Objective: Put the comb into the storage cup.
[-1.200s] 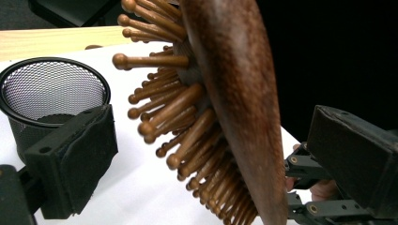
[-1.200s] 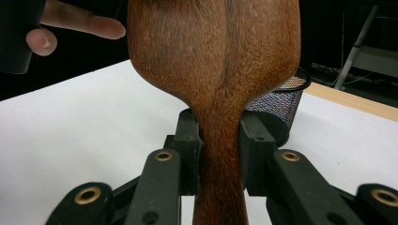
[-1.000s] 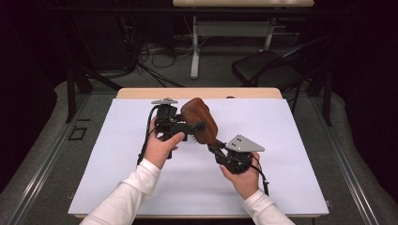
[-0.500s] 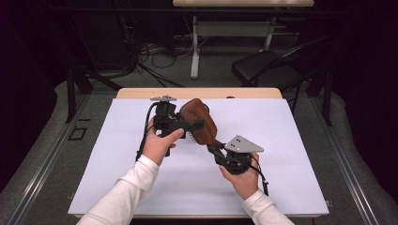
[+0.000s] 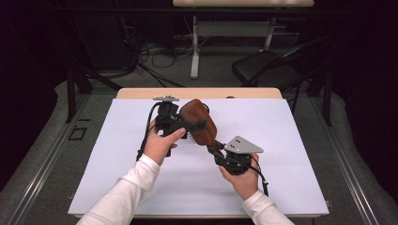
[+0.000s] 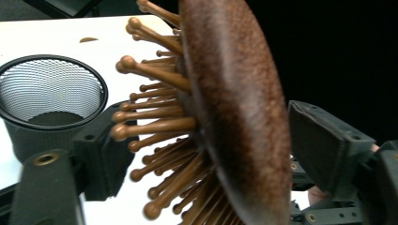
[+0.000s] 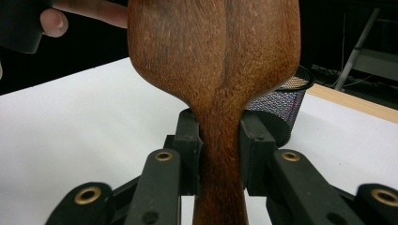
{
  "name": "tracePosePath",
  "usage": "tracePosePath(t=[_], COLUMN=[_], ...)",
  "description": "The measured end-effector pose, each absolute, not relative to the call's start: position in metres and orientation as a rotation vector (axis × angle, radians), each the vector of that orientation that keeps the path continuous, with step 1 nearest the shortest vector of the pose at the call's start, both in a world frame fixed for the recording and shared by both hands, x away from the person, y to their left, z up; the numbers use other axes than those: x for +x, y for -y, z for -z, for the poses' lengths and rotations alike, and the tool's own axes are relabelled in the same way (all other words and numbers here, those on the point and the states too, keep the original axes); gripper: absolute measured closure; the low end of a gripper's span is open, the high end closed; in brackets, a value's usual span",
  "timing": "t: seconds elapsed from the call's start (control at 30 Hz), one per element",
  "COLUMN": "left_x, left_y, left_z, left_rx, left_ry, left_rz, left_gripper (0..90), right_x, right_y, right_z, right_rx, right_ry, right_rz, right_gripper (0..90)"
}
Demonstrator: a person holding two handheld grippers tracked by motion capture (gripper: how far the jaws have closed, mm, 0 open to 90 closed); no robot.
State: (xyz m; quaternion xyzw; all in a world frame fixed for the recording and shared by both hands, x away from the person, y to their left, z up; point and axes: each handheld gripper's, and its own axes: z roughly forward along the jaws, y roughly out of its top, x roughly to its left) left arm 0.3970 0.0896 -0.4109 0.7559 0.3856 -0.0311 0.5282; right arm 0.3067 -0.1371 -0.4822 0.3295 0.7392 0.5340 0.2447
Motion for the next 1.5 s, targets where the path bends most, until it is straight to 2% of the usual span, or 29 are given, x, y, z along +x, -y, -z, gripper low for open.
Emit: tracePosePath(t=[0.37,0.7,1.5], left_x=[0.3979,0.3979,0.3974], left_y=[-0.0906,-0.0918,-0.0974], left_z=[0.4117,0.4108,0.4134], left_rx=[1.793,1.804,1.763], left_ry=[-0.930,-0.928,-0.971], left_rz=[0.127,0.117,0.194], left_gripper=[30.3,34.0,40.8], right_x=[0.3062,0.3057,0.3097], right_y=[0.1358,0.1357,0.1372], right_z=[0.4831,0.4835,0.4911], right_rx=[0.893,0.887,0.859], right_ry=[-2.022,-2.023,-2.038], right_rz=[-1.452,-1.453,-1.434], right_gripper=[72.1,72.2,72.3])
